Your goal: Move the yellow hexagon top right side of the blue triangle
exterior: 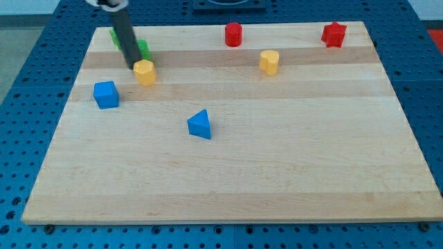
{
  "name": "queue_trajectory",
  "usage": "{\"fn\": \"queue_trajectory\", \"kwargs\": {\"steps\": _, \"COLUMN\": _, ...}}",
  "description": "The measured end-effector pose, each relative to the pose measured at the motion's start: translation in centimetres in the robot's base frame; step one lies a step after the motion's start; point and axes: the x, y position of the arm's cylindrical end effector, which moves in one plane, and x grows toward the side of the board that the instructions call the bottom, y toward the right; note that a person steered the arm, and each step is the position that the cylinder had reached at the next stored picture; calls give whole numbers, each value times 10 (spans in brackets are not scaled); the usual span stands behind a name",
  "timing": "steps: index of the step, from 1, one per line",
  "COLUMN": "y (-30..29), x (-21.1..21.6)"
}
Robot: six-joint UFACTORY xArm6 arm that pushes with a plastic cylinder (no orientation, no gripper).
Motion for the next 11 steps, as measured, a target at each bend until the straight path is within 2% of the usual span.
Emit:
{"fn": "queue_trajectory", "kwargs": {"steps": 1, "y": 35, "x": 9}}
{"fn": "queue_trajectory", "kwargs": {"steps": 2, "y": 40, "x": 10}}
{"fn": "queue_trajectory", "kwargs": {"steps": 3, "y": 34, "x": -8}}
{"fn": "queue_trajectory", "kwargs": {"steps": 4, "y": 12, "x": -7}}
{"fn": "queue_trajectory", "kwargs": {"steps": 7, "y": 0, "x": 19}}
{"fn": "queue_trajectory", "kwargs": {"steps": 10, "y": 49, "x": 70}}
{"fn": "queue_trajectory", "kwargs": {"steps": 11, "y": 84, "x": 73}}
